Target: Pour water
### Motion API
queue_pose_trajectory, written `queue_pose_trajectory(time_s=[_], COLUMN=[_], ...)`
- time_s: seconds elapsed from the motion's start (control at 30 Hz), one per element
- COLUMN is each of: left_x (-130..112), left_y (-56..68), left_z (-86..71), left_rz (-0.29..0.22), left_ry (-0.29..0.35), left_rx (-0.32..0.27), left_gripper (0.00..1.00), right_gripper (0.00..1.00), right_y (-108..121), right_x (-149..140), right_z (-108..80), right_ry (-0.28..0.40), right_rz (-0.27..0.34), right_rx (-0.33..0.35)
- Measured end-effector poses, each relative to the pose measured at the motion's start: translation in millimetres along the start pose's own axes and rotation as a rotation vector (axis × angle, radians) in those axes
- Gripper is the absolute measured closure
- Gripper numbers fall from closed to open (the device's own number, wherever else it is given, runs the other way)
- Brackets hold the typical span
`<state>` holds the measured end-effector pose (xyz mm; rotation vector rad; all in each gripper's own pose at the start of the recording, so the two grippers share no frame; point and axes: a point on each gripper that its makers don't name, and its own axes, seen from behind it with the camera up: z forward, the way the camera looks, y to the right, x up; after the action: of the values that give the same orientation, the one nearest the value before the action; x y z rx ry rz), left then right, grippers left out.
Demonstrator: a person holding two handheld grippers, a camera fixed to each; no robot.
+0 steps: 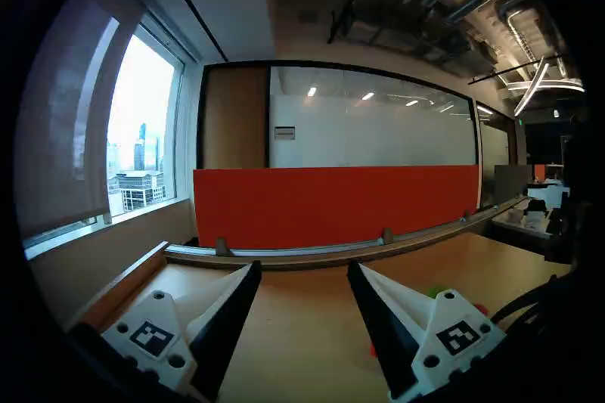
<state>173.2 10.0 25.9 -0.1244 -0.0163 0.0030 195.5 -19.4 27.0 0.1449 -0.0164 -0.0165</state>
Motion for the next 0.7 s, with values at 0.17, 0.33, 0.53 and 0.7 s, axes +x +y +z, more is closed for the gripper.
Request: queue_pose_trajectory(time_s=[0.17,0.33,0.53,0.7], left_x=[4.0,5.6,7.0,4.7], left_y=[3.4,15.7,32.4,46.8], left_z=[2.0,3.1,2.6,0.6], left_rz=[-0.010,-0.034,-0.067,-0.056], left_ry=[-0.007,-0.008,-0.008,-0.025], left_rx=[-0.023,-0.092,-0.197,-0.282], left_gripper=[0.16,0.16,0.16,0.16], right_gripper=[0.01,0.01,0.01,0.01], right_y=[-2.6,-4.5,-17.9,-33.7], right_x=[0.5,0.9,9.2,16.3], right_z=[0.2,0.2,-1.4,-3.8], right_ry=[-0.014,-0.021,-0.005,0.007], right_rz=[0.017,0.022,0.018,0.002], right_rx=[0.019,0.058,0.159,0.259])
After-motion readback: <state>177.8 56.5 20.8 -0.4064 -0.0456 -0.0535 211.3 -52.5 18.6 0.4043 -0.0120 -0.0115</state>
